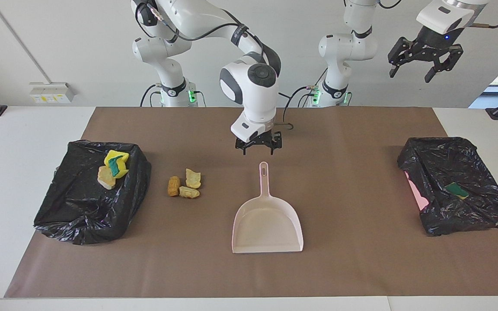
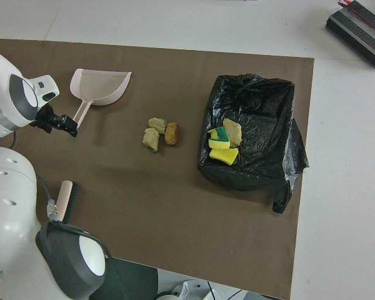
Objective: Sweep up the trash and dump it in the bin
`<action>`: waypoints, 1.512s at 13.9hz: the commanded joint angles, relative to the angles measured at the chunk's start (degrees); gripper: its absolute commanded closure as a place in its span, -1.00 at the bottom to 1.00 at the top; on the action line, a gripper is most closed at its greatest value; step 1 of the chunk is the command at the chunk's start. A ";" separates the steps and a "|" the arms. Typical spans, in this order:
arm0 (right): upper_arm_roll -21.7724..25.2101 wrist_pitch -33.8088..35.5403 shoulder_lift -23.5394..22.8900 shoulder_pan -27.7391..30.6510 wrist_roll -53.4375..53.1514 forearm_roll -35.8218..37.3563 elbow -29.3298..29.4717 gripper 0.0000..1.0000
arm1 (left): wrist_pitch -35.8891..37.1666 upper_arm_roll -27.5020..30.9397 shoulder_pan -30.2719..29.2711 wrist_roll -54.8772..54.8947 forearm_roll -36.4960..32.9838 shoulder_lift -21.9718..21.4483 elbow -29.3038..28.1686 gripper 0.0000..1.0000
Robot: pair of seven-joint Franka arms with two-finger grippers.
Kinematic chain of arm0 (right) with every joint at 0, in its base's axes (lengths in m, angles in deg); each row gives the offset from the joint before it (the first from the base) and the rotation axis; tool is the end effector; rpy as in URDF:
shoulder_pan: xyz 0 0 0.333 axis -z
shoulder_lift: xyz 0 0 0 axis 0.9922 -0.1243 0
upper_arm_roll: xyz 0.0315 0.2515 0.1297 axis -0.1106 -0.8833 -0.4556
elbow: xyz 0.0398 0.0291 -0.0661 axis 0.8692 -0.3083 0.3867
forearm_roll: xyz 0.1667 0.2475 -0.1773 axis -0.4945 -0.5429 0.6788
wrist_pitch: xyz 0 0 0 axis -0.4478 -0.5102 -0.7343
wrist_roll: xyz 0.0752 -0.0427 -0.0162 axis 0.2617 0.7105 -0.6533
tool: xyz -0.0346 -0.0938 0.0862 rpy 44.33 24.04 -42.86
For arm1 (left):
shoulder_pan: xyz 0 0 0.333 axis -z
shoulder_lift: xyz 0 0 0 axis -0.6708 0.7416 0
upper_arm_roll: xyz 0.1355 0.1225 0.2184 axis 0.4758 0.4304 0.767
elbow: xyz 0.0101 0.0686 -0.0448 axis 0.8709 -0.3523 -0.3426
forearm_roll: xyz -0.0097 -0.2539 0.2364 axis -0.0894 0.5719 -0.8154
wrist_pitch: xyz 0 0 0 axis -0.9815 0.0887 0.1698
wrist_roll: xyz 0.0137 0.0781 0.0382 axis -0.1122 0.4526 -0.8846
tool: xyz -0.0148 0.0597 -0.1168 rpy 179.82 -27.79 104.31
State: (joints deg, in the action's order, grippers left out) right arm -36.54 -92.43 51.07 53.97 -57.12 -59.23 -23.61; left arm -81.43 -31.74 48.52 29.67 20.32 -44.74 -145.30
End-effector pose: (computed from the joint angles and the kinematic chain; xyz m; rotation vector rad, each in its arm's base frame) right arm 0.4353 0.3552 0.4072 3.1372 0.0204 -0.1116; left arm 0.4444 -0.0483 0.6533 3.0978 -0.3835 -0.0543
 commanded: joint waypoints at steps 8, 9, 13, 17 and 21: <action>0.07 -9.39 24.46 -11.52 -1.57 -16.39 -34.80 -1.00 | -0.15 -0.27 -0.41 -0.41 -0.57 -1.41 -1.57 -1.00; 0.07 -10.36 25.18 -13.10 -1.66 -18.33 -36.74 -1.00 | -0.15 -0.27 -0.41 -0.41 -0.57 -1.41 -1.57 -1.00; 0.07 -16.78 24.92 -19.87 -4.64 -18.61 -42.81 -1.00 | 0.11 -0.27 -0.41 -1.02 -0.57 -1.41 -1.48 -1.00; -0.02 -21.00 24.83 -22.61 -5.96 -18.52 -47.13 -1.00 | -4.69 -1.15 2.56 -7.06 0.14 -0.97 -2.97 -1.00; 0.07 -23.64 23.08 -22.79 -5.88 -18.52 -47.13 -1.00 | -21.55 -1.15 12.66 -15.31 0.58 0.52 -12.71 -1.00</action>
State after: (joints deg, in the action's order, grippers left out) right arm -36.57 -114.12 74.35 31.39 -62.72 -76.44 -69.90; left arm -95.71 -33.61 56.48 19.14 20.72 -44.16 -152.46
